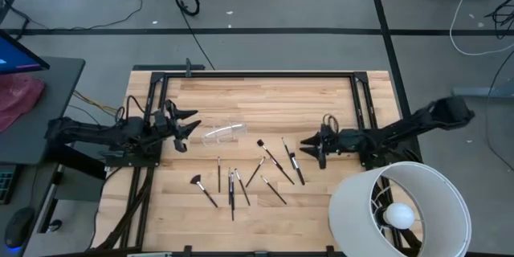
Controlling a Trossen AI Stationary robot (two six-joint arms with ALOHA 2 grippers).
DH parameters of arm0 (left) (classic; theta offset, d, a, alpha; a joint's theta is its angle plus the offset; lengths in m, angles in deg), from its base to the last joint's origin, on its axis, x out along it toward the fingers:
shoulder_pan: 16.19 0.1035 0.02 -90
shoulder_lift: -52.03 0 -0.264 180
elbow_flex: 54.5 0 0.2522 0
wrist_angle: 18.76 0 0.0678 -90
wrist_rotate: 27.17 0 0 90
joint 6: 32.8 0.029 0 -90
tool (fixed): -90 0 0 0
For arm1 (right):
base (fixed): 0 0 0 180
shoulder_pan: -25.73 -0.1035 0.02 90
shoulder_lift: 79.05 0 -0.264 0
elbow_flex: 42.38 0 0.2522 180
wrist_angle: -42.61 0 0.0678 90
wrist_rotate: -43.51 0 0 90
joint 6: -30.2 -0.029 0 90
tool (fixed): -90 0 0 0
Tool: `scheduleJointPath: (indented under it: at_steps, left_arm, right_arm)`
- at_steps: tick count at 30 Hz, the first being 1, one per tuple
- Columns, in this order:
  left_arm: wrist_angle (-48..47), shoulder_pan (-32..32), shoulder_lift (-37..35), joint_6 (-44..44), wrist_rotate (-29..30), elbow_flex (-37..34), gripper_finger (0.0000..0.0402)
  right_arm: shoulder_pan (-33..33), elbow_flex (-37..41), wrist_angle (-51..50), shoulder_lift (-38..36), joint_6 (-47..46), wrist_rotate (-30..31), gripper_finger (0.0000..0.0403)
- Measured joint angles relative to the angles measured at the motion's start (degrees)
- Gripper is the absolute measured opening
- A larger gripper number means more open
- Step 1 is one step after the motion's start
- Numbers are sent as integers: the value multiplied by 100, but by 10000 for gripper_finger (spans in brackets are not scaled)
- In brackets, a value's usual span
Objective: Put items in baskets/containers
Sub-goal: Put the blush brush into the right section of the transparent organizer
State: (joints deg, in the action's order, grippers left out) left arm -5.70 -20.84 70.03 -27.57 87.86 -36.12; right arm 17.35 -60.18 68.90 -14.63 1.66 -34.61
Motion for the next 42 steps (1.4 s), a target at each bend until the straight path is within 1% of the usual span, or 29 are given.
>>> scheduleJointPath:
  at_steps: [3, 6, 8, 11, 15, 20, 22, 24, 31, 42]
  left_arm:
    - [-2, -1, 0, 0, 0, 0, 177]
    - [-4, -1, 0, 0, -2, 0, 177]
    - [-11, -1, 0, -4, -2, 0, 177]
    - [-21, -1, 0, -4, -2, 0, 177]
    - [-116, -1, 0, -2, -2, 0, 177]
    - [-151, -1, 0, -4, -2, 0, 177]
    - [-146, -1, 0, -4, -2, 0, 177]
    - [-149, -1, 0, -4, -2, 0, 177]
    - [-146, -1, 0, -7, -2, 0, 177]
    - [-142, -1, 0, -7, -2, 0, 177]
  right_arm:
    - [-261, -391, -207, 676, -100, 242, 162]
    - [-387, -816, -480, 1283, -96, 674, 162]
    - [-410, -1065, -766, 1609, -163, 993, 162]
    - [-410, -1337, -1065, 1925, -250, 1168, 162]
    - [-413, -1696, -1790, 1960, -365, 1107, 162]
    - [-413, -2365, -3690, 1759, -893, 1082, 162]
    - [-413, -2524, -4148, 1782, -1258, 1060, 162]
    - [-438, -2548, -4210, 1853, -1523, 990, 162]
    - [-625, -2548, -3889, 2196, -1794, 857, 162]
    - [-605, -2571, -3650, 2701, -1890, 1046, 160]
